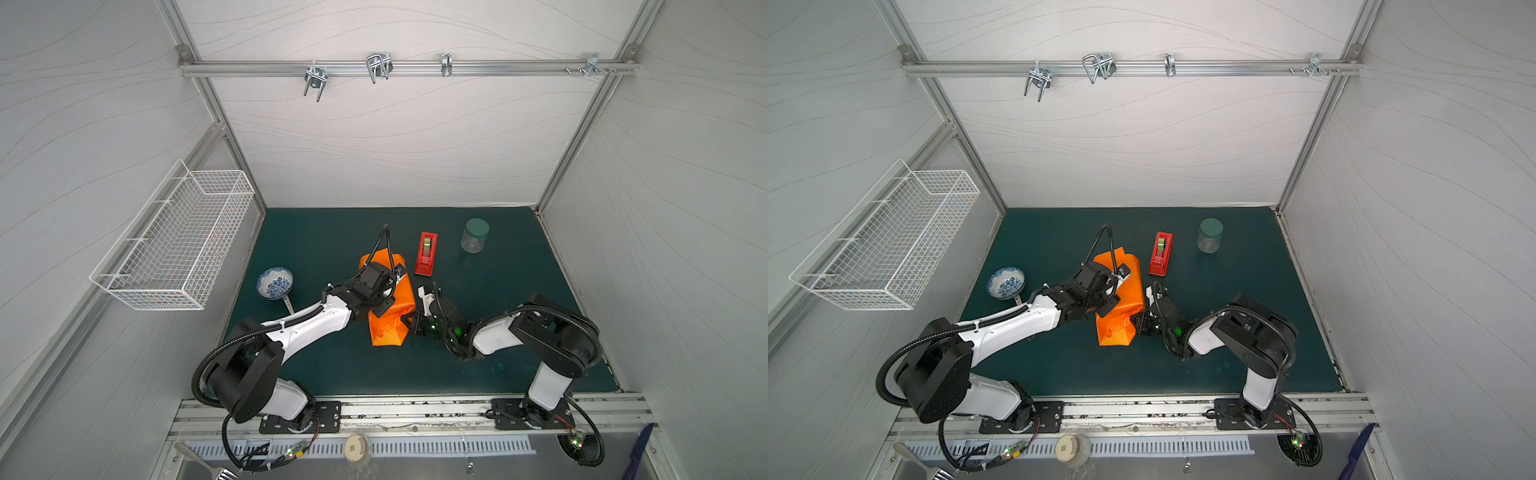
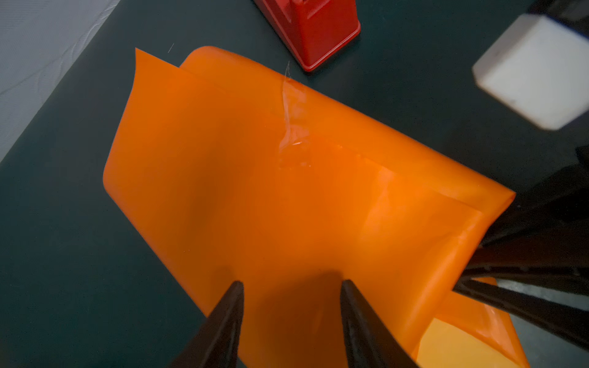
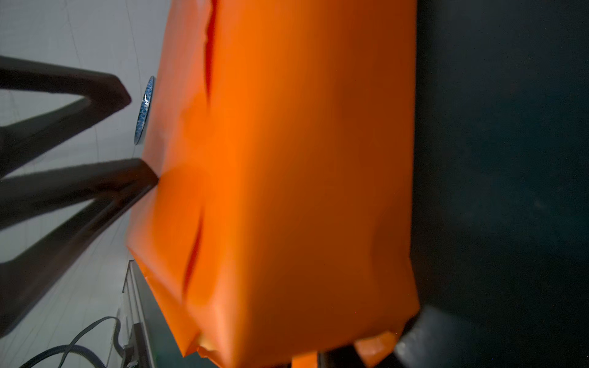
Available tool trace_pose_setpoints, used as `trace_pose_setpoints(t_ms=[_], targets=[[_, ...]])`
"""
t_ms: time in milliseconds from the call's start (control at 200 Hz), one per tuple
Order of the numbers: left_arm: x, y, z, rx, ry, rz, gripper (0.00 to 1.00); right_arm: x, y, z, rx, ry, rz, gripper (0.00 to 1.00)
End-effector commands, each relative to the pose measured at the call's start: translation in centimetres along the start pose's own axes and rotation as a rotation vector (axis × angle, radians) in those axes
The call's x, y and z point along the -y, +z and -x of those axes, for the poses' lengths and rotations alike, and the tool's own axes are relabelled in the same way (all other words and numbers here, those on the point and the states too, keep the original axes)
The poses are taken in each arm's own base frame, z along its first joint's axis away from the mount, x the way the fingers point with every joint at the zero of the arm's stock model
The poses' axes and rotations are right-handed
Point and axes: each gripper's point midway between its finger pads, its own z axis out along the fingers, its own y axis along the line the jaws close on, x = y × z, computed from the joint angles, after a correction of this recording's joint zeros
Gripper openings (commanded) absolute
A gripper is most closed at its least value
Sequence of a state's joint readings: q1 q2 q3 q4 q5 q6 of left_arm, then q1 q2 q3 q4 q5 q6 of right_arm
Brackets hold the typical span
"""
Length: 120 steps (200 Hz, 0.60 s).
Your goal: Wrap the gift box in paper
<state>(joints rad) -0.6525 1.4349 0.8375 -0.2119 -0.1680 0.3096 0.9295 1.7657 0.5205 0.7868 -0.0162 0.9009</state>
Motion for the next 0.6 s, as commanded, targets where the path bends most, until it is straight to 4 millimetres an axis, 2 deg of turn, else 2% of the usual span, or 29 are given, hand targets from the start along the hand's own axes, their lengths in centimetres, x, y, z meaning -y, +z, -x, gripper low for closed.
trace_pose_setpoints(t_ms=[0,240,385,595], targets=[[0.7,0.6,-2.0,-0.059,0.012,-0.026,0.51,1.1,0.3,0.2,0.043,-0.006,-0.042,0.17],[0.7,0.7,-2.1,-0.059,0.012,-0.025,0.51,2.1,0.3,-0.6,0.034,-0.023,-0.052,0.18],[0.7,0.7,-2.2,-0.062,0.013,-0.024,0.51,1.1,-0.4,-0.4,0.025,-0.065,-0.021,0.23],[0.6,0.6,-2.1,-0.061,0.014,-0.020,0.51,-0.3,-1.9,0.5,0.008,-0.117,-0.002,0.25]])
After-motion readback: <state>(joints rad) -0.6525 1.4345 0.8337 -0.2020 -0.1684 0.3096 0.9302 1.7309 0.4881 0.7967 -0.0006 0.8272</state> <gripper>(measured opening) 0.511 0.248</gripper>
